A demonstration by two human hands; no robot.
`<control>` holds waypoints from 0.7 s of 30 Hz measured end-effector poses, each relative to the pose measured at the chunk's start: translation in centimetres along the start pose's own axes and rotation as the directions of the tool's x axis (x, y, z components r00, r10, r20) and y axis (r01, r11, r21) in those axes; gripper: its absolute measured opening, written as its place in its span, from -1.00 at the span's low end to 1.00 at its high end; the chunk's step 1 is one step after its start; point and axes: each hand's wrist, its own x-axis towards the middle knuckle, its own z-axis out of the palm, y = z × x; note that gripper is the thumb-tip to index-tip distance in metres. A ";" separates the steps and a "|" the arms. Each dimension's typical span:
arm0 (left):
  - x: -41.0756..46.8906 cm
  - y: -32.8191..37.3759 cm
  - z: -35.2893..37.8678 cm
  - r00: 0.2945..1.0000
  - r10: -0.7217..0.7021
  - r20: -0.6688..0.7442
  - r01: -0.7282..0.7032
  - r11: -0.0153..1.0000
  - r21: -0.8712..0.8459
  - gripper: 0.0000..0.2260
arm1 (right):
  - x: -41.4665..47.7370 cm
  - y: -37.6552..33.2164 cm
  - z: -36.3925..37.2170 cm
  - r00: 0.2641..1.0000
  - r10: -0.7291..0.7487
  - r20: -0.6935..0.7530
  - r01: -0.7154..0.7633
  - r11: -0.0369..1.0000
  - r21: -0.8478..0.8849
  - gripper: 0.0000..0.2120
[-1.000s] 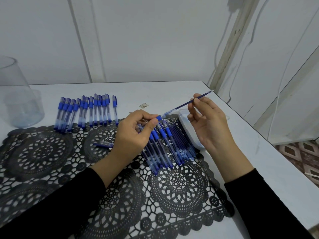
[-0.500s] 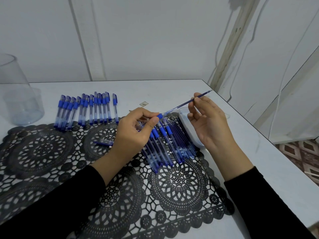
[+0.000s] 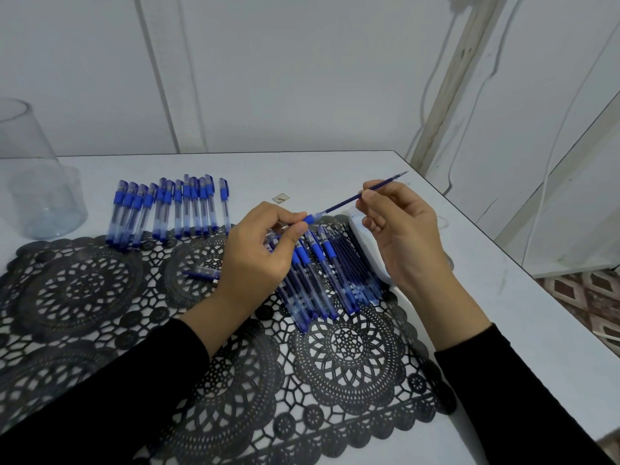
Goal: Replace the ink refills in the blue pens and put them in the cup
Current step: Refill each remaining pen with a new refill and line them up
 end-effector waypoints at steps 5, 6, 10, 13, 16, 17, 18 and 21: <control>0.1 0.0 -0.1 1.000 -0.010 -0.001 0.010 1.000 -0.017 -0.94 | -0.4 0.8 0.3 0.989 0.049 0.138 -0.025 0.986 -0.167 -0.92; 0.1 0.0 -0.1 1.000 -0.013 -0.002 0.013 1.000 -0.016 -0.93 | -0.5 0.9 0.4 0.985 0.069 0.157 -0.043 0.985 -0.167 -0.93; 0.0 0.1 0.0 1.000 -0.019 0.000 0.019 1.000 -0.003 -0.95 | -0.4 0.6 0.3 0.984 0.072 0.165 -0.050 0.990 -0.133 -0.88; 0.1 0.0 0.0 1.000 -0.021 0.002 0.021 1.000 0.007 -0.94 | -0.4 0.7 0.2 0.987 0.006 0.159 0.027 0.978 -0.206 -0.95; 0.1 0.0 -0.1 1.000 -0.027 -0.001 0.027 1.000 0.000 -0.94 | -0.4 1.0 0.1 0.982 -0.039 0.183 0.084 0.966 -0.245 -0.89; 0.1 0.0 -0.1 1.000 -0.027 0.002 0.027 1.000 -0.002 -0.94 | -0.3 1.1 0.0 0.979 -0.054 0.197 0.106 0.959 -0.264 -0.89; 0.1 0.1 -0.1 1.000 -0.025 0.005 0.025 1.000 -0.003 -0.94 | -0.3 1.3 0.0 0.975 -0.062 0.212 0.122 0.952 -0.281 -0.90; 0.1 0.3 -0.4 1.000 -0.011 0.018 0.011 1.000 -0.001 -0.95 | -0.3 1.6 -0.1 0.968 -0.050 0.245 0.129 0.940 -0.317 -0.91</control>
